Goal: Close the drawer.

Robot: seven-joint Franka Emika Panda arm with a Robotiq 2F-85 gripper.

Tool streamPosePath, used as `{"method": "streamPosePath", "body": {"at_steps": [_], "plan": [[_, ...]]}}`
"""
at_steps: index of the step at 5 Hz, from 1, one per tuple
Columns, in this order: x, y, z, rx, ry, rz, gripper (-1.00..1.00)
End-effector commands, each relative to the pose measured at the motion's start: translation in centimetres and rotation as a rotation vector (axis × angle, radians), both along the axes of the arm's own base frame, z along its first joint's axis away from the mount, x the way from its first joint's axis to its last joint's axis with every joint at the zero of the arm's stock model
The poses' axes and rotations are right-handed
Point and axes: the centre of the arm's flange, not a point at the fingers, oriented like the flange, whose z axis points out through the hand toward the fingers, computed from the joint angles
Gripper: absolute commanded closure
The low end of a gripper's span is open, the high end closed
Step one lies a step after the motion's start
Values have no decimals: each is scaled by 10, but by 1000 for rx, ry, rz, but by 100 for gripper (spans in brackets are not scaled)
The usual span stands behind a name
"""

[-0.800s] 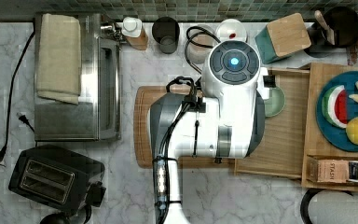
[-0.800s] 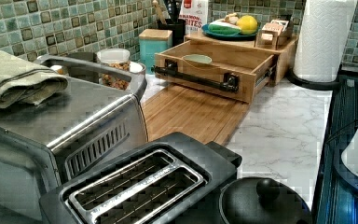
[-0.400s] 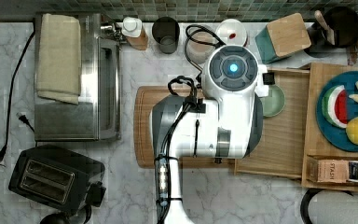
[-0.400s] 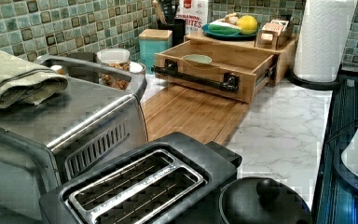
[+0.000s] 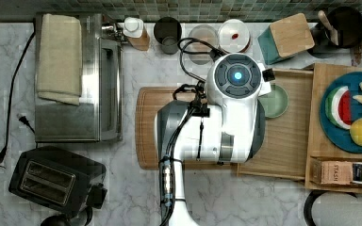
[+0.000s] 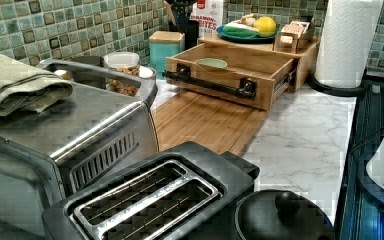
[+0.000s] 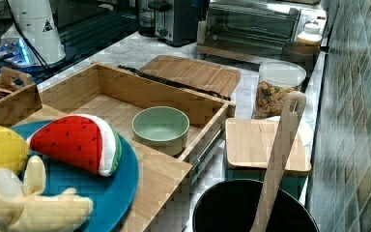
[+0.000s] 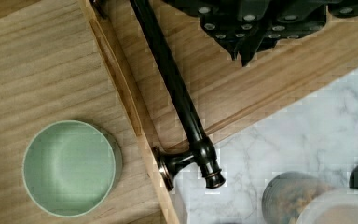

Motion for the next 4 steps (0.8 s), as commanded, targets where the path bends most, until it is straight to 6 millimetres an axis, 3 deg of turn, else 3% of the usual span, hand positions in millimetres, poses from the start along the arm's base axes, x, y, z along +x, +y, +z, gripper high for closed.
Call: {"method": "streamPosePath", "body": {"at_steps": [1, 4], "plan": [[10, 27, -21, 42, 26, 207, 100], [13, 48, -78, -49, 40, 322, 100]]}}
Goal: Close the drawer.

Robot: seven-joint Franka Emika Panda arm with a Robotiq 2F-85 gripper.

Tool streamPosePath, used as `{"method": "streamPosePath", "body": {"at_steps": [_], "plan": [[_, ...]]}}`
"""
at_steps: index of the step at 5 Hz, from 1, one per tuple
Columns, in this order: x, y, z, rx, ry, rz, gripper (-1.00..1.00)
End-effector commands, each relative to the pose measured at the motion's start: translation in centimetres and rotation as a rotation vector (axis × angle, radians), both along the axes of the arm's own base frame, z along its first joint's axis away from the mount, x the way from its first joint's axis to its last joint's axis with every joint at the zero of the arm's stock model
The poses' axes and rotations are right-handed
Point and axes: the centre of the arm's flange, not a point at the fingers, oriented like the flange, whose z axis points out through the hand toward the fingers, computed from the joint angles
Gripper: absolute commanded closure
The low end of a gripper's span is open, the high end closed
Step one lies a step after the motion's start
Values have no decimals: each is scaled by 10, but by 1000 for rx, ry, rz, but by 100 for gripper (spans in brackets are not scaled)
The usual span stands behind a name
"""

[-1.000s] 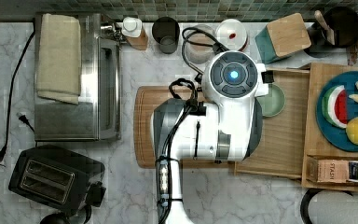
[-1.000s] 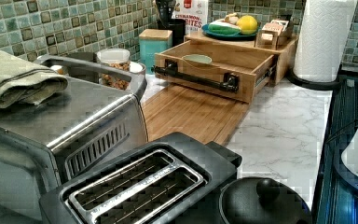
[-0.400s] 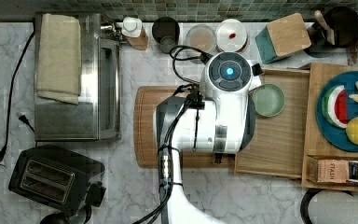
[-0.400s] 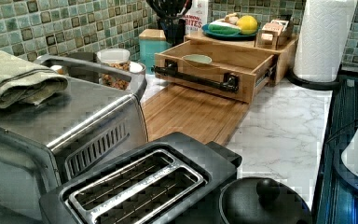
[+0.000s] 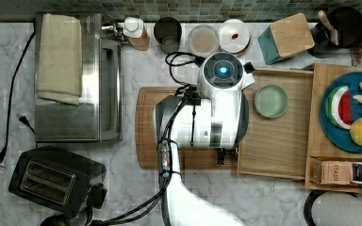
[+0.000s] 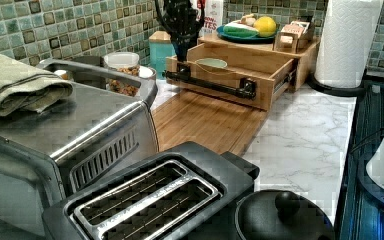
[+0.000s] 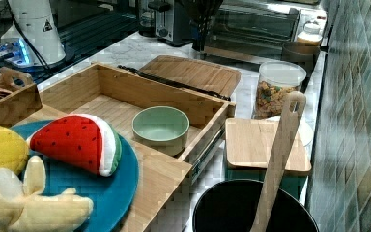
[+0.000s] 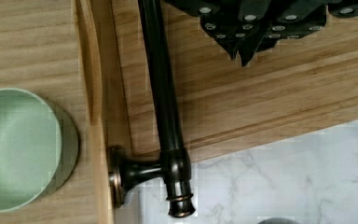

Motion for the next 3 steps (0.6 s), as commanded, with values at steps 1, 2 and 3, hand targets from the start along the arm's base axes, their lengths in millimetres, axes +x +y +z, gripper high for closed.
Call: {"method": "streamPosePath", "body": {"at_steps": [1, 2, 3], "plan": [[-1, 42, -21, -117, -45, 140, 100], [-5, 44, -41, -174, -49, 167, 100], [-9, 43, -58, -189, -27, 213, 100]]}}
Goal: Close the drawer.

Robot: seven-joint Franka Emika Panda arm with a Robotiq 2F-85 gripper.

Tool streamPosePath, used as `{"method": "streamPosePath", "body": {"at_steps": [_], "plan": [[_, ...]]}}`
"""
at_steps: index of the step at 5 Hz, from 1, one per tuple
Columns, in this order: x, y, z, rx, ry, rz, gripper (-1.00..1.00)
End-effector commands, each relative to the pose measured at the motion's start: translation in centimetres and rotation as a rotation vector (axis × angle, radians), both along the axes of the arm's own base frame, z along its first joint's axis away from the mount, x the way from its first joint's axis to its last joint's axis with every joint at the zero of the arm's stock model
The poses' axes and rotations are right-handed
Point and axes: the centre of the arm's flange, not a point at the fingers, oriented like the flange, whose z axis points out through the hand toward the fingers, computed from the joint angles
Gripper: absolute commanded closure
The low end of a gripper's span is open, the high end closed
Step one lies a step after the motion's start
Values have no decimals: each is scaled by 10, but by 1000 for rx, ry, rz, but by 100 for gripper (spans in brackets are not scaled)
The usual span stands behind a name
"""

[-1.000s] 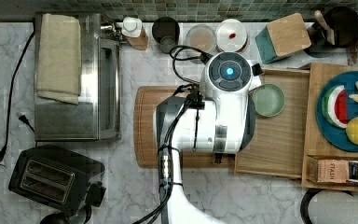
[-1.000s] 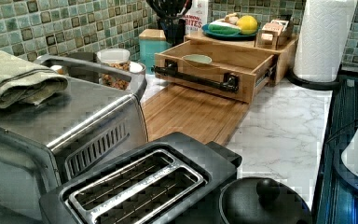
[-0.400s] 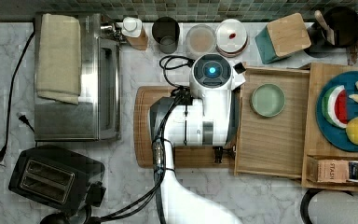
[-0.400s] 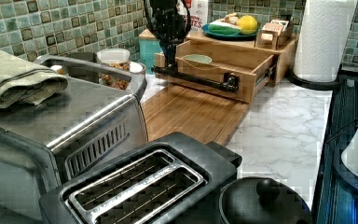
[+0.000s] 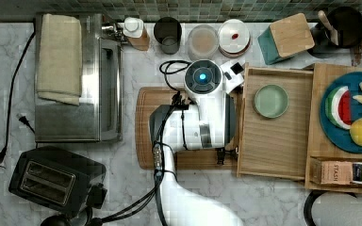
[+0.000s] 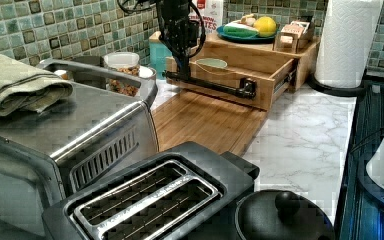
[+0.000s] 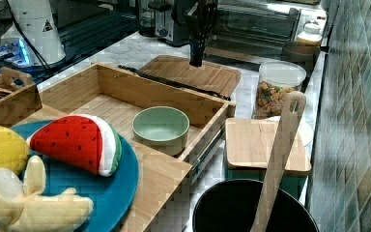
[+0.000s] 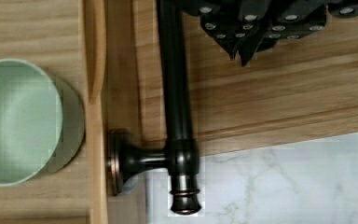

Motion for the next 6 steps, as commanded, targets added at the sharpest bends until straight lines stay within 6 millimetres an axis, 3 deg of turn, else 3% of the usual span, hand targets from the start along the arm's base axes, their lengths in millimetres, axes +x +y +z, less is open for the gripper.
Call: {"method": "streamPosePath", "body": {"at_steps": [1, 3, 4, 6], "plan": [[-14, 41, -43, -96, -19, 113, 100], [-22, 53, -62, -77, -29, 59, 100], [-27, 43, -70, -98, -44, 66, 100], [-34, 0, -68, -109, -38, 140, 100]]}}
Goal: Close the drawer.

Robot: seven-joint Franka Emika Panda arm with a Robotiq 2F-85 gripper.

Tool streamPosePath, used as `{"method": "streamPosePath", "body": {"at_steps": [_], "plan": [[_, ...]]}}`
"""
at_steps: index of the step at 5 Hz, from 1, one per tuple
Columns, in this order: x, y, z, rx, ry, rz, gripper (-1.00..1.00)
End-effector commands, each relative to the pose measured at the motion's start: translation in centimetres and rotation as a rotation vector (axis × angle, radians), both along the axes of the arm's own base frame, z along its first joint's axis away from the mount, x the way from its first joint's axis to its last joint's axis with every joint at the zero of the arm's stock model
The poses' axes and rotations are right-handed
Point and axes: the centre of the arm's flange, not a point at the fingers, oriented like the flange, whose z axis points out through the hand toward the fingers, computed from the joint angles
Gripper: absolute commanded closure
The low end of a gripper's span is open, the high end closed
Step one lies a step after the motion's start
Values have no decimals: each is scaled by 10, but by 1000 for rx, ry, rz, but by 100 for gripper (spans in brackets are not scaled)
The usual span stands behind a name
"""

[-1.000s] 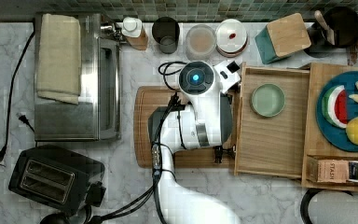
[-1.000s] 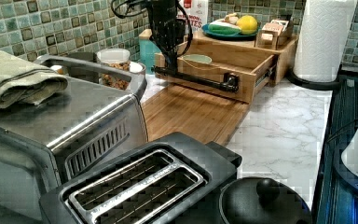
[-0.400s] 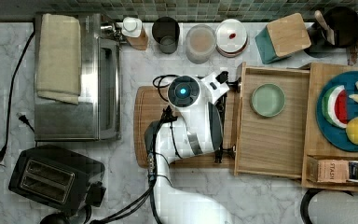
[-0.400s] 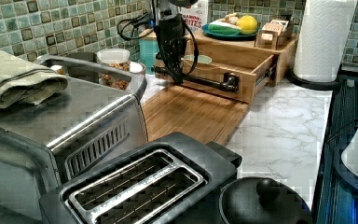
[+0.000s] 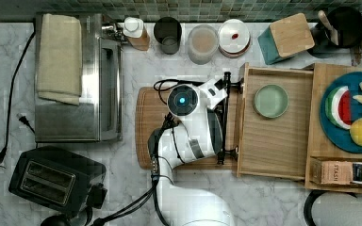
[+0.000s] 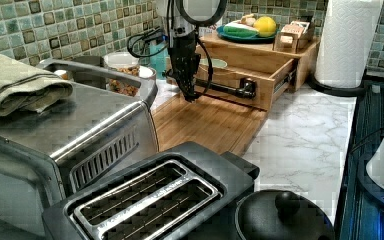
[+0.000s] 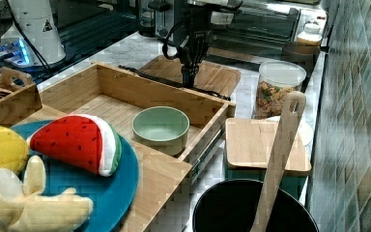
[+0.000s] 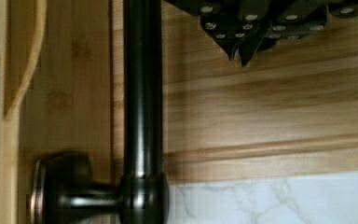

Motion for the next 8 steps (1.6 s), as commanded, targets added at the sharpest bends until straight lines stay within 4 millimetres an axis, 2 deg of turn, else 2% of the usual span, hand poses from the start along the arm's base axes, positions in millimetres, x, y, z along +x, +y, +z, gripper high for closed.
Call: {"method": "streamPosePath", "body": {"at_steps": [1, 2, 4, 6, 7, 8], "plan": [[-4, -46, 24, -37, -17, 97, 100], [-4, -72, 27, -25, -23, 107, 100], [-11, -137, 38, -2, -11, 104, 100], [-15, -239, 50, 35, -55, 48, 100], [-18, -284, 65, 19, -50, 25, 100], [-24, -326, 66, -11, -72, -53, 100]]}}
